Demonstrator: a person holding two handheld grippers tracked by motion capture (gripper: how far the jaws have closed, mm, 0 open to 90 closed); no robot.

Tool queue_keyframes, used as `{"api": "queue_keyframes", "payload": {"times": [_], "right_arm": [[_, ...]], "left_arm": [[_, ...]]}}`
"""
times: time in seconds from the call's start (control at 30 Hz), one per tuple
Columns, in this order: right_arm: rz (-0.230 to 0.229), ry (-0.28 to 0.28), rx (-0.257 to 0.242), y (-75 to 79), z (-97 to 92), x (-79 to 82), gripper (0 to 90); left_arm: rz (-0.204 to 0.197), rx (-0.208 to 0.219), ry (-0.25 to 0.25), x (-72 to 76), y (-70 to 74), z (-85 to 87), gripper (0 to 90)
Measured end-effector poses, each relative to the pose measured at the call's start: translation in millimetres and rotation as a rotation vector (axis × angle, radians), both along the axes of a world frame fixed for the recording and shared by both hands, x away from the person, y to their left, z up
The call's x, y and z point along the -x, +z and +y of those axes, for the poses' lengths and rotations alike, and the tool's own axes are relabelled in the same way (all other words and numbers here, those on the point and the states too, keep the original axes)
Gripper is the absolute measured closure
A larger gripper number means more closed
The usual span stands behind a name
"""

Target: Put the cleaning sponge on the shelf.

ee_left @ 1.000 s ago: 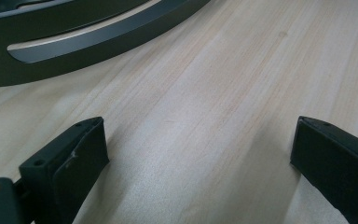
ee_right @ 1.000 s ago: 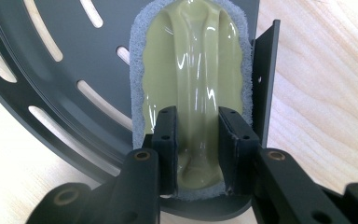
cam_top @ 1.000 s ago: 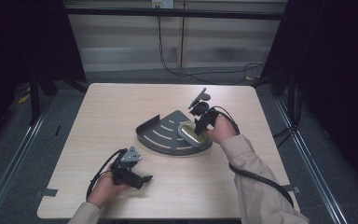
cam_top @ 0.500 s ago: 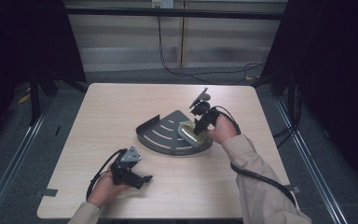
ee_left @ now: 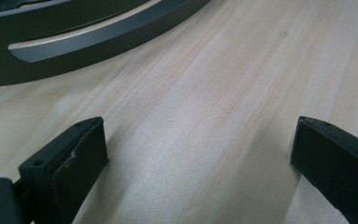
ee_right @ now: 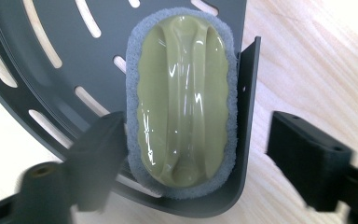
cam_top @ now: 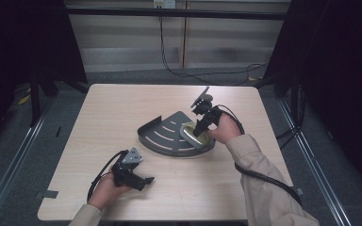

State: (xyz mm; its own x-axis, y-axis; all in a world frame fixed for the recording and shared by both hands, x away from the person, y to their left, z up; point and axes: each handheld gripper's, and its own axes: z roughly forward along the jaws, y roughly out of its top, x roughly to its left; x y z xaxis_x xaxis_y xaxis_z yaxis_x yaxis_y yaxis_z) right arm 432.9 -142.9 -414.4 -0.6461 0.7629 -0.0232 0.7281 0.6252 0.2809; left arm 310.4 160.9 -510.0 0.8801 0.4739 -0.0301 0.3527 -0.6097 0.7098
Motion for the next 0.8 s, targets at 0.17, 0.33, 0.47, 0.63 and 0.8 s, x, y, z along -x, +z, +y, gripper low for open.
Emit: {"api": "queue_keyframes", "payload": {"times": [0.17, 0.33, 0.47, 0.63, 0.8], "right_arm": [[-0.01, 0.015, -0.009, 2.8, 0.0, 1.1, 14.4], [-0.002, 0.031, -0.007, 5.1, -1.1, 4.5, 14.4], [-0.004, 0.039, -0.023, 7.8, -2.5, 7.2, 14.9], [0.001, 0.039, -0.028, 10.9, -4.2, 9.9, 14.9], [-0.024, 0.054, -0.032, 16.1, -8.1, 15.7, 14.7]], "left_arm": [[0.0, 0.0, 0.0, 0.0, 0.0, 0.0, 3.2], [0.0, 0.002, 0.0, 0.0, -0.2, 0.0, 3.2], [0.0, 0.002, 0.001, 0.0, -0.2, -0.1, 3.2], [0.001, 0.003, 0.0, 0.0, -0.1, 0.0, 3.1], [0.002, 0.0, 0.0, 0.0, 0.1, 0.0, 3.1]]}}
